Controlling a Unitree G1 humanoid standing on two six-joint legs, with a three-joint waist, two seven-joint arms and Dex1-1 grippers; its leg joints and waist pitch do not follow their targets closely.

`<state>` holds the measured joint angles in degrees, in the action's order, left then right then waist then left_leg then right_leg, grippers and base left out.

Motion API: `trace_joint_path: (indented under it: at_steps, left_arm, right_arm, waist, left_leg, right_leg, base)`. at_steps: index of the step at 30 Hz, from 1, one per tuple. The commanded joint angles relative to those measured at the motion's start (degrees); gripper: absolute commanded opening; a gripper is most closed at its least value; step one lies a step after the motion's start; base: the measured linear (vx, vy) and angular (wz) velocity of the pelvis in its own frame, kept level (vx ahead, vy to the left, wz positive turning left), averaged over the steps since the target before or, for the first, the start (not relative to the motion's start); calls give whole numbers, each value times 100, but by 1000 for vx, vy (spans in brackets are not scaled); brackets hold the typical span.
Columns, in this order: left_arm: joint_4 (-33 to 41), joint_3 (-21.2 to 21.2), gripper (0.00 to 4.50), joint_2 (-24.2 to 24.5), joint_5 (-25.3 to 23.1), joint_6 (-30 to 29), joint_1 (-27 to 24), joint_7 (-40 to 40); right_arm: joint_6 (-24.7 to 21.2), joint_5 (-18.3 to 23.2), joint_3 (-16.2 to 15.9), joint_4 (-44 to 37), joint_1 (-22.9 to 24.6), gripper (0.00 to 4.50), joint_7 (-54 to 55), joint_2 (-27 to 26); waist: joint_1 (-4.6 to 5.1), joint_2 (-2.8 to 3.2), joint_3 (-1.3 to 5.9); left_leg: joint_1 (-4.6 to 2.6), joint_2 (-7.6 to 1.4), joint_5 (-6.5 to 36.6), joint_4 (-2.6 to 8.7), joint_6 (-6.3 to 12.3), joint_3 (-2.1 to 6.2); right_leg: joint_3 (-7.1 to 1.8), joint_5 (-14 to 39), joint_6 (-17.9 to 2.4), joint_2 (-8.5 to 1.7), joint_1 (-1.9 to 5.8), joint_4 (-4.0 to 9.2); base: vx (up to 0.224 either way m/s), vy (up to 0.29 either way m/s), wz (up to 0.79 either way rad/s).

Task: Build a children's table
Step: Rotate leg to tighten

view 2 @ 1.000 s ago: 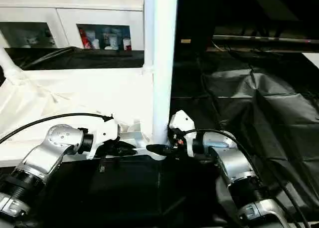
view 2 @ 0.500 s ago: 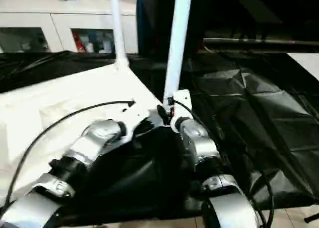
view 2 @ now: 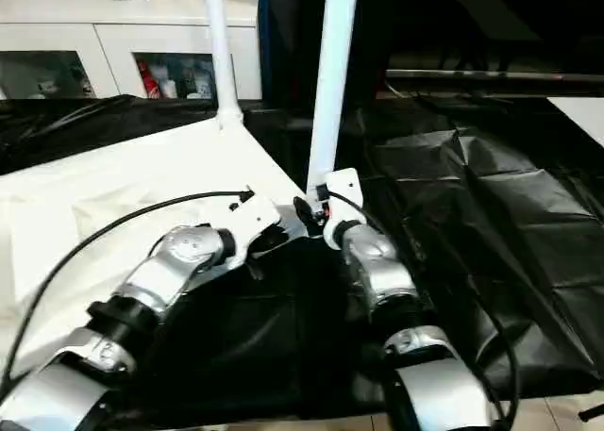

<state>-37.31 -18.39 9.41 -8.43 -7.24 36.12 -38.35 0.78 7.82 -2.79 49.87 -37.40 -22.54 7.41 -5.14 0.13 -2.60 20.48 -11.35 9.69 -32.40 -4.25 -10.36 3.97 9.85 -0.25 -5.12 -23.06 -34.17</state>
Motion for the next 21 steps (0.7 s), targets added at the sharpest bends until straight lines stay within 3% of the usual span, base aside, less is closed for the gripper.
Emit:
trace_joint_path:
  at_steps: [1, 5, 7, 10, 11, 16, 21]
  left_arm:
    - [-103, 10, 0, 240, 44, 254, -169, -213]
    - [-69, 10, 0, 440, 95, 468, -213, -542]
    - [75, -57, 0, 696, 229, 803, -320, -1145]
    - [346, -171, 0, 1001, 401, 1073, -479, -1927]
    - [423, -178, 0, 1044, 460, 1056, -513, -2077]
    - [870, -243, 0, 1171, 805, 941, -676, -2722]
    - [894, -238, 0, 1169, 844, 985, -739, -2868]
  right_arm:
    - [-65, 219, 9, -434, 177, 411, -744, 262]
    - [-219, 408, -178, -1066, 496, 411, -1831, 644]
    - [-479, 509, -461, -1678, 838, 411, -2670, 1096]
    - [-674, 616, -592, -2175, 1110, 411, -3305, 1422]
    - [-703, 627, -585, -2230, 1133, 411, -3352, 1442]
    - [-720, 532, -658, -2373, 1181, 411, -3420, 1439]
    - [-822, 393, -916, -2575, 1271, 411, -3636, 1504]
  waist:
    - [-21, -55, 344]
    - [-20, -47, 356]
    - [-66, -53, 364]
    - [-71, -28, 374]
    - [-65, -26, 371]
    - [-71, 3, 364]
    - [-138, -6, 344]
  left_leg:
    - [-5, -133, 1614, 352, 203, 40]
    - [37, -141, 1384, 345, 312, 46]
    - [29, -145, 1303, 330, 382, 53]
    - [35, -163, 1179, 310, 423, 38]
    - [51, -171, 1152, 316, 419, 32]
    - [2, -200, 1310, 323, 293, 17]
    - [-23, -197, 1477, 342, 205, 5]
  right_leg:
    - [-218, 1892, -873, -298, 247, 484]
    - [-213, 1448, -991, -291, 293, 423]
    - [-202, 1412, -964, -280, 314, 435]
    - [-212, 1111, -1139, -292, 299, 381]
    - [-208, 1082, -1177, -285, 297, 371]
    - [-223, 964, -1356, -285, 258, 341]
    - [-237, 1286, -1222, -296, 245, 379]
  base:
    - [0, 0, 0]
    - [0, 0, 0]
    - [0, 0, 0]
    - [0, 0, 0]
    - [0, 0, 0]
    - [0, 0, 0]
    - [0, 0, 0]
